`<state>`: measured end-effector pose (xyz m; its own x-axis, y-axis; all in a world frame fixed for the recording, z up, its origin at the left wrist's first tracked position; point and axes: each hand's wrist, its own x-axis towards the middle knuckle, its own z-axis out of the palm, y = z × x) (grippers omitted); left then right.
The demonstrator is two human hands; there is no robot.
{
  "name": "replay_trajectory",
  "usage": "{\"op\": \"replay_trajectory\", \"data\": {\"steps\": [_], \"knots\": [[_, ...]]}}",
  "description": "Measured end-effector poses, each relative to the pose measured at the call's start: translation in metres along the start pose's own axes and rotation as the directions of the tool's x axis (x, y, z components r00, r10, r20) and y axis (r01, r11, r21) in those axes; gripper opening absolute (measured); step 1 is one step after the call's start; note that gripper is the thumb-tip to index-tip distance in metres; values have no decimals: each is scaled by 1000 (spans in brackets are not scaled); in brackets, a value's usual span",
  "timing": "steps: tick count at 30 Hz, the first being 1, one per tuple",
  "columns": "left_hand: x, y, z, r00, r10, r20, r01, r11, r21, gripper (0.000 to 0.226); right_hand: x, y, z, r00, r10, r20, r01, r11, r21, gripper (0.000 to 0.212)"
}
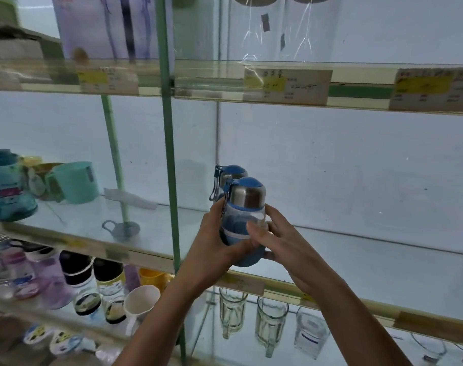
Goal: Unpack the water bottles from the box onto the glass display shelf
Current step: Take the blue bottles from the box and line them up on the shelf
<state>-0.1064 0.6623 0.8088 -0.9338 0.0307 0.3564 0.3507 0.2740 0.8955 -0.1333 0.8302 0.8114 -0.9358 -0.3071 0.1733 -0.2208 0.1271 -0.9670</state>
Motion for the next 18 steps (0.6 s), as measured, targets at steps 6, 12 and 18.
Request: {"op": "replay_trajectory", "data": {"steps": [6, 12, 18], "knots": [[8, -11, -6, 1000, -15, 9, 14, 999, 46, 80, 13, 9, 7, 1000, 4, -7, -4, 1000, -25, 53], [12, -23, -4, 1000, -15, 8, 15, 999, 42, 94, 17, 12, 12, 1000, 11, -25, -13, 995, -100, 49], [5, -28, 0, 997, 5, -77, 1, 997, 81, 104, 15, 18, 13, 997, 42, -65, -55, 978, -200, 61]]}}
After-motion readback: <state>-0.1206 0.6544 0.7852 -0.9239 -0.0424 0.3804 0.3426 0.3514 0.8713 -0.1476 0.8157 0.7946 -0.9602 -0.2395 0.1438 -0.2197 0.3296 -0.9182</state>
